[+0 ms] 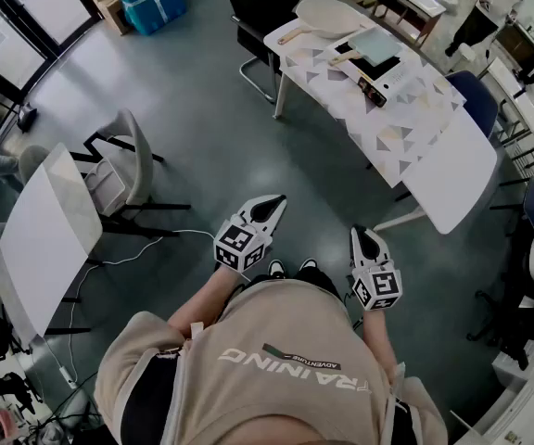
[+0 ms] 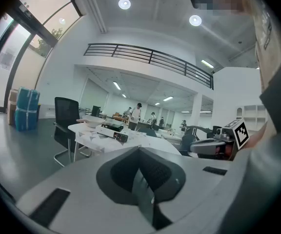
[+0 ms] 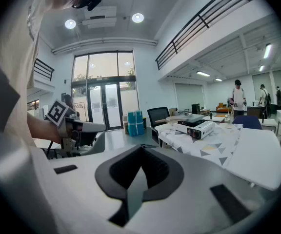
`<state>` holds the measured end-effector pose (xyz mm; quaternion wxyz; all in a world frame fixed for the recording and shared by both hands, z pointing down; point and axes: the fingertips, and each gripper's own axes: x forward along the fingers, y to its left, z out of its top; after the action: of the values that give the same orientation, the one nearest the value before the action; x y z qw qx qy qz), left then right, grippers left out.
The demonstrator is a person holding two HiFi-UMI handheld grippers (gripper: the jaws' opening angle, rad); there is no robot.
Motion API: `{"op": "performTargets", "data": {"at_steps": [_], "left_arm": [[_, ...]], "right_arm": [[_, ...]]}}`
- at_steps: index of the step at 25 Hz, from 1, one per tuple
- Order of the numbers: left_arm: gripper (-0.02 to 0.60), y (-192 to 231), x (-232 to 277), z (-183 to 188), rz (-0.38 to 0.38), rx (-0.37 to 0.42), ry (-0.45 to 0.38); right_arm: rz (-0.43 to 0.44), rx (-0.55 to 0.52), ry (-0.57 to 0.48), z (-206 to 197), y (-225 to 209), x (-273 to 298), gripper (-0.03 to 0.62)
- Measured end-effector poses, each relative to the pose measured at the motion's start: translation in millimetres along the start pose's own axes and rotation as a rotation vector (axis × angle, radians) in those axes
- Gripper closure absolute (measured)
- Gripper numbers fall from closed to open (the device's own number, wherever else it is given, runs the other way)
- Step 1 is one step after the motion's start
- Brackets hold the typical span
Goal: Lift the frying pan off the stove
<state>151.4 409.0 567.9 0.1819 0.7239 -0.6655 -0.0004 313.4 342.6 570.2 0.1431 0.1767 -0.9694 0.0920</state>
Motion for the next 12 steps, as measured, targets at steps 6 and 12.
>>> {"op": "performTargets", "data": {"at_steps": [6, 12], "left_arm": [[0.583, 14.3, 24.8, 0.6, 0.013, -0.02, 0.007], [0.583, 18.3, 62.9, -11.4, 0.004, -0.034, 0.09]], "right_arm": [[-0.006, 0.002, -0.016, 5.8, -24.0, 26.3, 0.597], [0.041, 0.042, 0.008, -6.2, -44.0, 54.1, 0.595]]}}
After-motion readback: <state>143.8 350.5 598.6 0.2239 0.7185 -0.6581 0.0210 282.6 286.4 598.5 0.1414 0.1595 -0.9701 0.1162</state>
